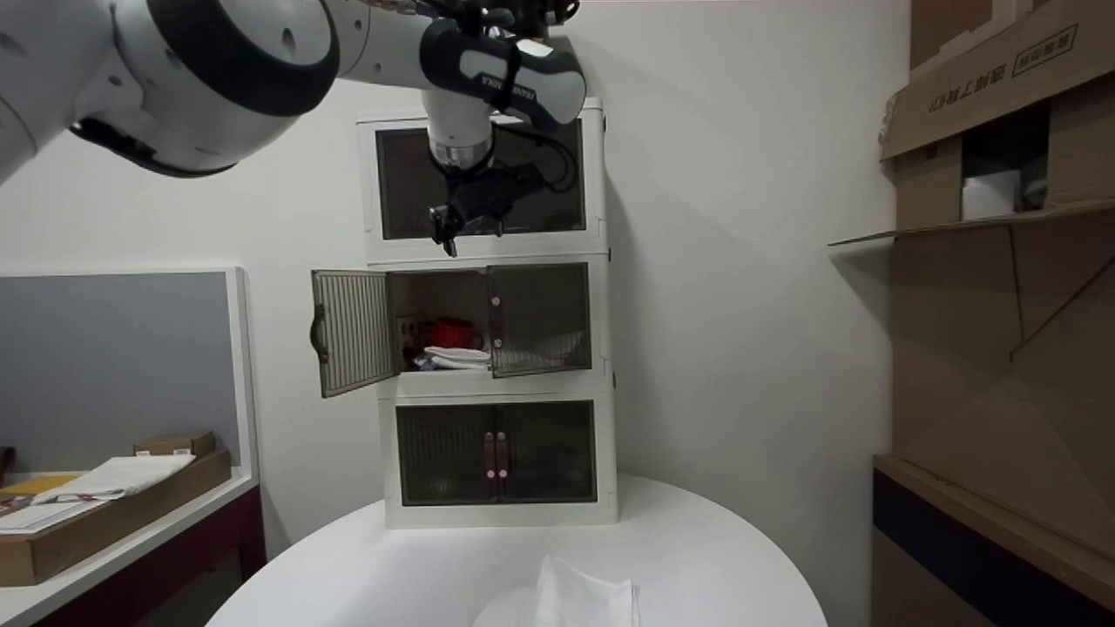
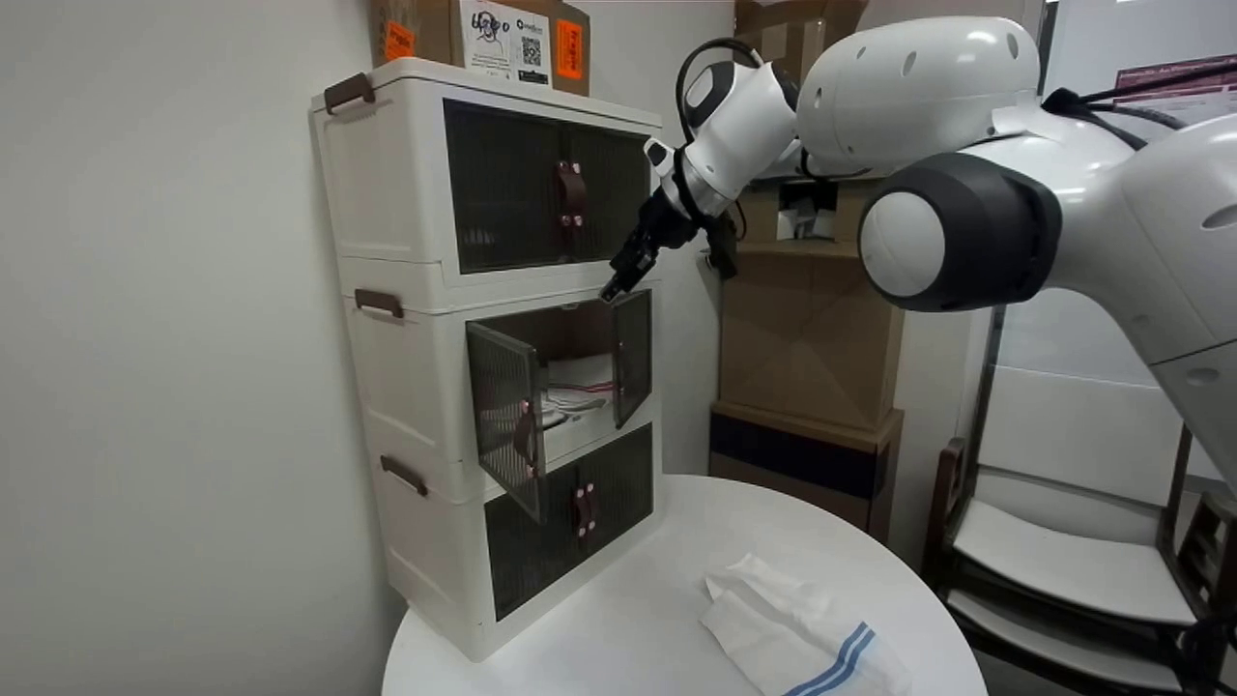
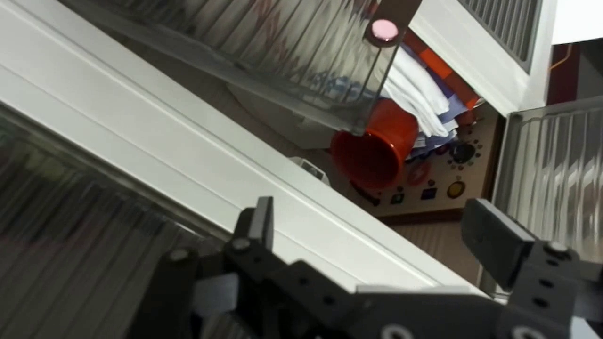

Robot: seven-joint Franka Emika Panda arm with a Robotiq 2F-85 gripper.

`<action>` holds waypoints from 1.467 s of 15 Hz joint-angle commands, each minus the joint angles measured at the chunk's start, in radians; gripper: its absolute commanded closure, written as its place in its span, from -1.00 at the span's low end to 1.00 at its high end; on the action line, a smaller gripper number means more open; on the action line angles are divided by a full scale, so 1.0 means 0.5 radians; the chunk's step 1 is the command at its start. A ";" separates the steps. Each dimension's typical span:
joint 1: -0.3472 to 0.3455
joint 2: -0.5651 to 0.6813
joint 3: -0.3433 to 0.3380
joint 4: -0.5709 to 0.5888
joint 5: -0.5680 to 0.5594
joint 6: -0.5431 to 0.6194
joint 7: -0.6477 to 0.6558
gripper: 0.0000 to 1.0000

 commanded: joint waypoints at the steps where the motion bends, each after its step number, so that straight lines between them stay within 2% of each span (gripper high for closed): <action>1: 0.051 -0.021 -0.080 0.032 -0.250 0.044 0.363 -1.00; 2: 0.145 -0.076 -0.325 -0.124 -0.110 0.042 0.292 -1.00; 4: 0.233 -0.189 -0.548 -0.407 -0.087 0.005 0.228 -1.00; 5: 0.262 -0.198 -0.647 -0.483 -0.081 0.007 0.219 -1.00; 7: 0.280 -0.203 -0.731 -0.606 -0.077 0.005 0.219 -1.00; 11: 0.161 -0.120 -0.548 -0.608 -0.072 0.022 0.296 -1.00; 13: 0.069 -0.016 -0.390 -0.447 -0.066 0.059 0.402 -1.00; 16: -0.005 0.123 -0.258 -0.221 -0.039 0.072 0.542 -1.00; 22: -0.063 0.324 -0.133 0.161 0.031 0.078 0.693 -1.00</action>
